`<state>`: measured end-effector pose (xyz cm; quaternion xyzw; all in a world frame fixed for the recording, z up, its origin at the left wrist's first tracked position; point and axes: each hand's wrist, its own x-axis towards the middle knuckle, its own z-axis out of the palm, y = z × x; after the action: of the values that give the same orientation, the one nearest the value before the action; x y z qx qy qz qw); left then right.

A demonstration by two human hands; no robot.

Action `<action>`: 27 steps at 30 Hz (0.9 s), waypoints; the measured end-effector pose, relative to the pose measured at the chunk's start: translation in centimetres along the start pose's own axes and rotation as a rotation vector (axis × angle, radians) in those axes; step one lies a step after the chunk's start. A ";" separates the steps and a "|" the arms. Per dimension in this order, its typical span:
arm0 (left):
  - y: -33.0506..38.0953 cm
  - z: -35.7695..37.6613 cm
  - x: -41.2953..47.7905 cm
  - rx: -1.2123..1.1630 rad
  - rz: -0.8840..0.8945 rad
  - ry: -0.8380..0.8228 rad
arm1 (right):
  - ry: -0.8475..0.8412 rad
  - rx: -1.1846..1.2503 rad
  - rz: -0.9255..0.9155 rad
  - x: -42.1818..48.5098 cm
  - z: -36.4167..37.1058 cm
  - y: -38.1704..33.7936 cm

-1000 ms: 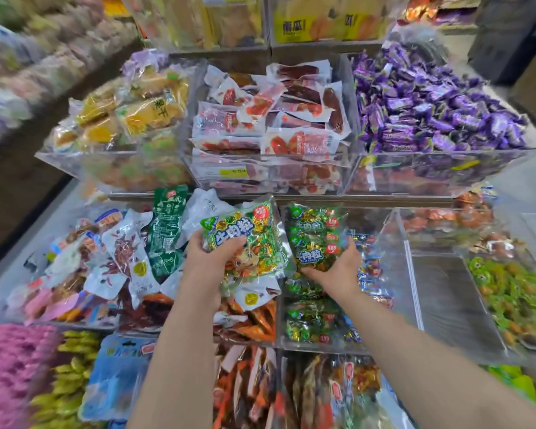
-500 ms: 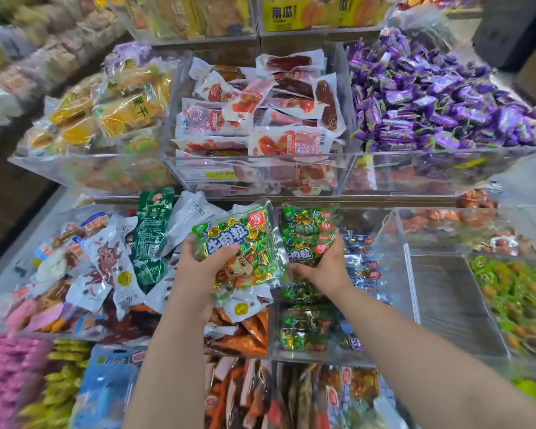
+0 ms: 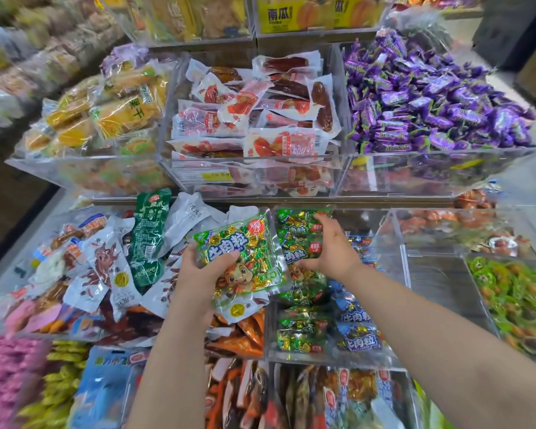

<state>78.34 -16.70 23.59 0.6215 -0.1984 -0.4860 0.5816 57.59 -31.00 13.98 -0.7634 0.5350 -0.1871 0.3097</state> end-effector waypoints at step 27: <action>-3.2 2.3 -2.5 0.113 0.042 -0.002 | -0.043 0.856 0.286 -11.8 -4.6 -1.9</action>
<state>74.30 -15.09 21.98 0.6484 -0.2392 -0.4623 0.5556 51.89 -20.81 19.24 -0.4888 0.5028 -0.3309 0.6314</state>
